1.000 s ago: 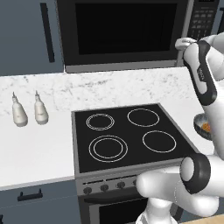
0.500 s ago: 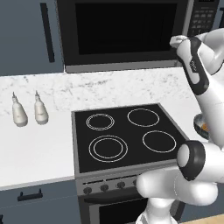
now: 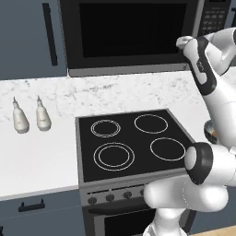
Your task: Open the microwave, place the bowl with waffle inside the microwave, then close the microwave door and turn it on.
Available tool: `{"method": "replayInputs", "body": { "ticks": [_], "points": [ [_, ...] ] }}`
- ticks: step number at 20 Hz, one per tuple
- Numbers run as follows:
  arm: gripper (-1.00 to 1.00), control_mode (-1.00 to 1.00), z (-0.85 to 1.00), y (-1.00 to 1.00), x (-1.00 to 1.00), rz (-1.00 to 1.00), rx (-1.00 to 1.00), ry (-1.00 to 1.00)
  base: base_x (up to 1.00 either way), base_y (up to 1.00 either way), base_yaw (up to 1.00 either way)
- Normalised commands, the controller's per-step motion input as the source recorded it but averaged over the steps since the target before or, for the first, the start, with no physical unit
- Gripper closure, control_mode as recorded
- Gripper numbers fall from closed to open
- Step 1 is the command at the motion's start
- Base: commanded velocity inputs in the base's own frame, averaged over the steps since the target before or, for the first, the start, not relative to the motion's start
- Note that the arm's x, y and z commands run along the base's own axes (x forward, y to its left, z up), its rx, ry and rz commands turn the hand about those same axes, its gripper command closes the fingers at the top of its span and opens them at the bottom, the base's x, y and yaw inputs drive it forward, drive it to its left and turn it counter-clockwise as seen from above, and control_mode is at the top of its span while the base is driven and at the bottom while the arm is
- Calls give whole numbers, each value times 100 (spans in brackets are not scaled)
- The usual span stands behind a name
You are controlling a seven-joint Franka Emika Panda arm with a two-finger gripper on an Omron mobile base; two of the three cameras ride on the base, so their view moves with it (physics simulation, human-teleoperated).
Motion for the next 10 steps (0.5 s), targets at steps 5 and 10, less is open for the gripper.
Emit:
{"method": "replayInputs", "body": {
  "ticks": [5, 10],
  "points": [
    [100, -100, 0, 0, 3, 0, 0, 2, 0, 0, 0],
    [100, -100, 0, -21, -49, -4, 0, 0, 0, 0, 0]
  ]
}}
